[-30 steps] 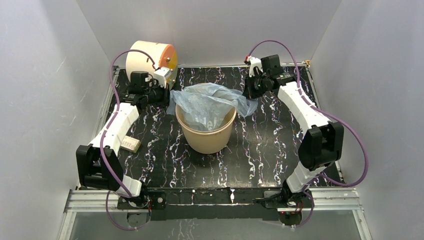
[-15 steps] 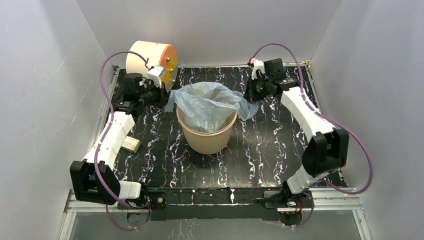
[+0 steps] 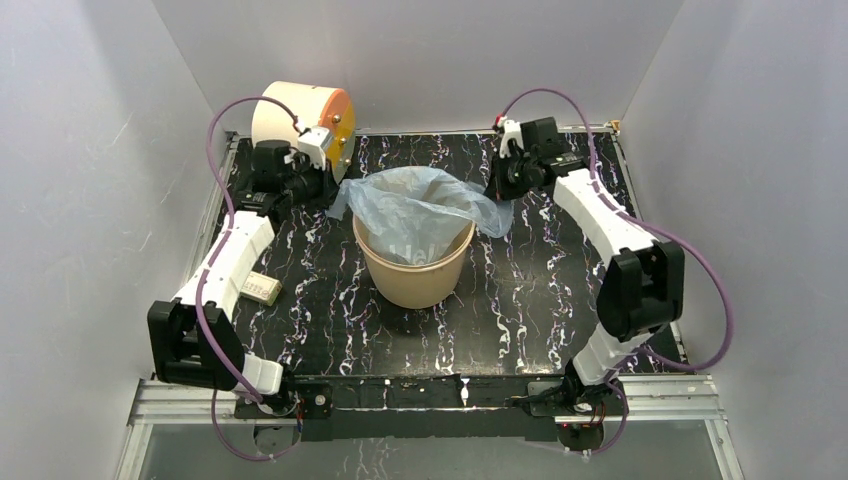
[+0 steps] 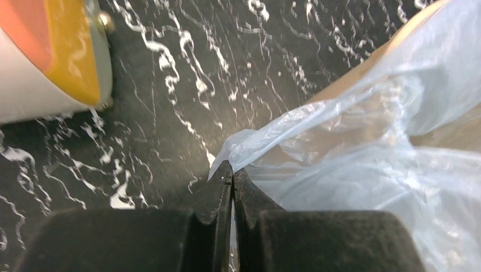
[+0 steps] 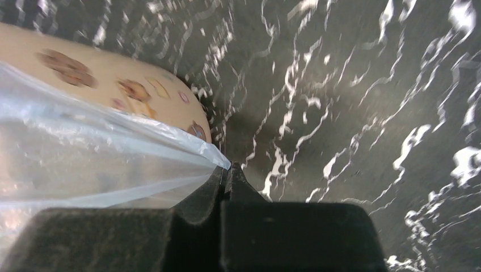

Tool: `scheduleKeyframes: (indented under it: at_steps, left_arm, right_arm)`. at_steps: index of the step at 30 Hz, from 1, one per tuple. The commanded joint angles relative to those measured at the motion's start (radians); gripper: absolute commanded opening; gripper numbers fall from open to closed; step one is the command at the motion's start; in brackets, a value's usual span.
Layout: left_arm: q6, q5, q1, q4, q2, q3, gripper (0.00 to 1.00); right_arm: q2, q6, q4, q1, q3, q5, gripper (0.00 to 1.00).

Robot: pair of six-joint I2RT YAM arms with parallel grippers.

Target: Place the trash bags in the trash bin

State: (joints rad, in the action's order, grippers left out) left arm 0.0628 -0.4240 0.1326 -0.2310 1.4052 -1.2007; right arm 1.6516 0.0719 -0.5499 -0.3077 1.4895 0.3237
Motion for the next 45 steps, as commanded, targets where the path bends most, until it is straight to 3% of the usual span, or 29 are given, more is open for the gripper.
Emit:
scheduleKeyframes:
  at_steps: [1,11,13,17,19,20,22,23,26,30,35,41,45]
  left_arm:
    - [-0.01,0.045,-0.008,0.024,-0.024,0.065,0.0]
    - [-0.011,0.036,-0.01,0.044,-0.097,0.15,0.0]
    - [-0.012,0.038,-0.011,0.03,-0.102,0.145,0.0]
    - [-0.034,0.09,-0.011,0.007,-0.145,0.127,0.18]
    - [-0.054,0.148,-0.011,0.01,-0.185,0.128,0.45]
    - [-0.073,0.189,-0.012,0.013,-0.204,0.129,0.56]
    - [-0.118,0.258,-0.013,0.015,-0.241,0.135,0.7]
    - [-0.134,0.303,-0.014,0.014,-0.264,0.138,0.74]
    - [-0.198,0.429,-0.014,0.009,-0.312,0.149,0.84]
    - [-0.264,0.537,-0.016,0.003,-0.367,0.165,0.92]
    - [-0.313,0.474,-0.016,-0.005,-0.416,0.189,0.92]
    - [-0.327,0.339,-0.016,-0.005,-0.48,0.229,0.92]
    - [-0.47,0.36,-0.016,-0.003,-0.541,0.272,0.91]
  right_arm:
    - [0.007,0.016,-0.012,0.005,-0.046,-0.031,0.0]
    - [-0.066,0.032,0.024,0.005,-0.126,-0.033,0.0]
    - [-0.074,0.04,0.02,0.005,-0.117,-0.054,0.06]
    - [-0.144,0.071,0.029,0.006,-0.097,-0.183,0.23]
    - [-0.202,0.093,0.062,0.006,-0.108,-0.258,0.3]
    - [-0.23,0.108,0.084,0.007,-0.116,-0.294,0.38]
    - [-0.297,0.146,0.122,0.01,-0.145,-0.368,0.54]
    - [-0.328,0.161,0.142,0.011,-0.163,-0.396,0.65]
    - [-0.421,0.196,0.188,0.012,-0.224,-0.47,0.79]
    - [-0.521,0.236,0.197,0.013,-0.267,-0.506,0.84]
    - [-0.629,0.252,0.267,0.014,-0.359,-0.315,0.84]
    - [-0.676,0.195,0.36,0.013,-0.425,0.122,0.81]
    - [-0.637,0.215,0.397,0.01,-0.41,0.359,0.75]
